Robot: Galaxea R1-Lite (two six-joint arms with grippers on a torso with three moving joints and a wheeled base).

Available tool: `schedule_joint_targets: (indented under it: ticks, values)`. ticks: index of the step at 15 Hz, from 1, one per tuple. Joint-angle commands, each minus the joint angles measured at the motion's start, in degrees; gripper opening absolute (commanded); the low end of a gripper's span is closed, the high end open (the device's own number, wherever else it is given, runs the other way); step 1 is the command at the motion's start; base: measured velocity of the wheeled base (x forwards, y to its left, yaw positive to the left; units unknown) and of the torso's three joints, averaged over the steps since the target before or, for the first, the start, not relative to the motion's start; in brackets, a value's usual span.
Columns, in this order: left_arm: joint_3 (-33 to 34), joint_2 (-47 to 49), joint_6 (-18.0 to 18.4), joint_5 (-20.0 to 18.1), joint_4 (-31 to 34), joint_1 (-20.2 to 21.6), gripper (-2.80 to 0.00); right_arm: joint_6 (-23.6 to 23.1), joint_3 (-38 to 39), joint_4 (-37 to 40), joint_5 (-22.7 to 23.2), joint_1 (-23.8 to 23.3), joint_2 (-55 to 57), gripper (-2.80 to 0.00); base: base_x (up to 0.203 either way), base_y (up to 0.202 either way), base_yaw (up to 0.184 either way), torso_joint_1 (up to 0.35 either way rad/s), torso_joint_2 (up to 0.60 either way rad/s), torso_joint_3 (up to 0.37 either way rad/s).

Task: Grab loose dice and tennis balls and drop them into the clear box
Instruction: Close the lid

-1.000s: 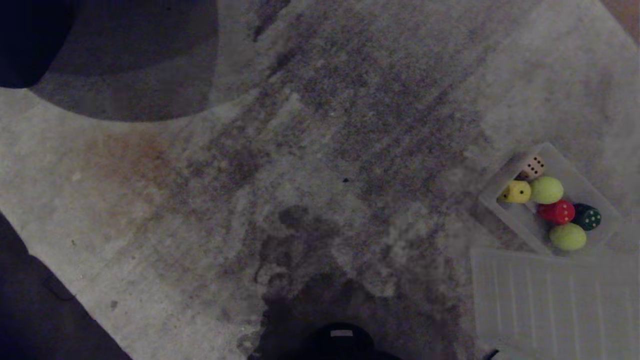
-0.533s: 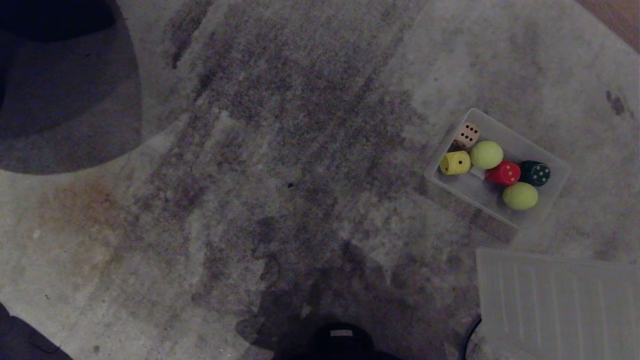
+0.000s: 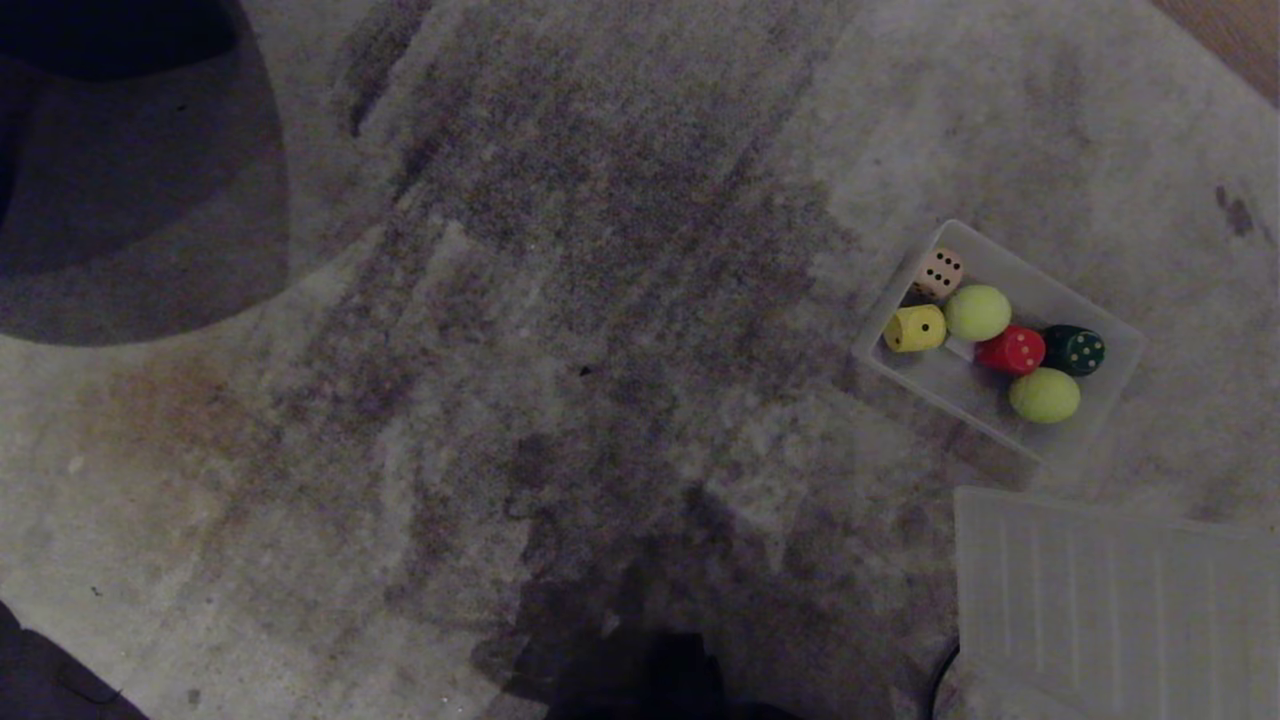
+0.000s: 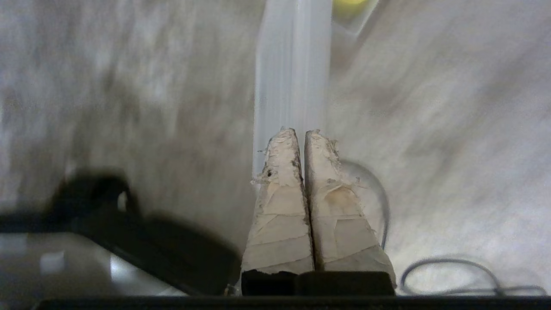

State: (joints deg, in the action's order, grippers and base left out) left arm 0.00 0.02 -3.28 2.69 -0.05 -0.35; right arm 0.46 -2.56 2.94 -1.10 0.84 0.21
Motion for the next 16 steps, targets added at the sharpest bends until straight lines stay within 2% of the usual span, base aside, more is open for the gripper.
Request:
schedule_joint_targets:
  ticks: [1,3,5,12,14,16]
  values:
    - [0.09,0.06,-0.06,0.03,-0.04,0.00,-2.80,0.29,-5.55,0.26,-0.74,-0.04,4.58,-2.80,0.000,0.000,0.000,0.000,0.00,0.000]
    - [0.09,0.06,-0.06,0.03,-0.04,0.00,-2.80,2.25,-9.93,0.56,-1.32,-0.26,11.93,-2.80,0.000,0.000,0.000,0.000,0.00,0.000]
    - [0.09,0.06,-0.06,0.03,-0.04,0.00,-2.80,4.84,-12.39,-2.32,-1.61,-0.72,20.09,-2.80,0.000,0.000,0.000,0.000,0.00,0.000]
    - [0.09,0.06,-0.06,0.03,-0.04,0.00,-2.80,12.48,-15.46,-30.78,-6.02,-1.57,49.78,-2.80,0.000,0.000,0.000,0.000,0.00,0.000]
    - [0.09,0.06,-0.06,0.03,-0.04,0.00,-2.80,15.09,-19.30,-34.52,-6.35,-1.46,54.79,-2.80,0.000,0.000,0.000,0.000,0.00,0.000]
    - [0.09,0.06,-0.06,0.03,-0.04,0.00,-2.80,16.24,-20.42,-35.13,-6.33,-1.28,55.78,-2.80,0.000,0.000,0.000,0.000,0.00,0.000]
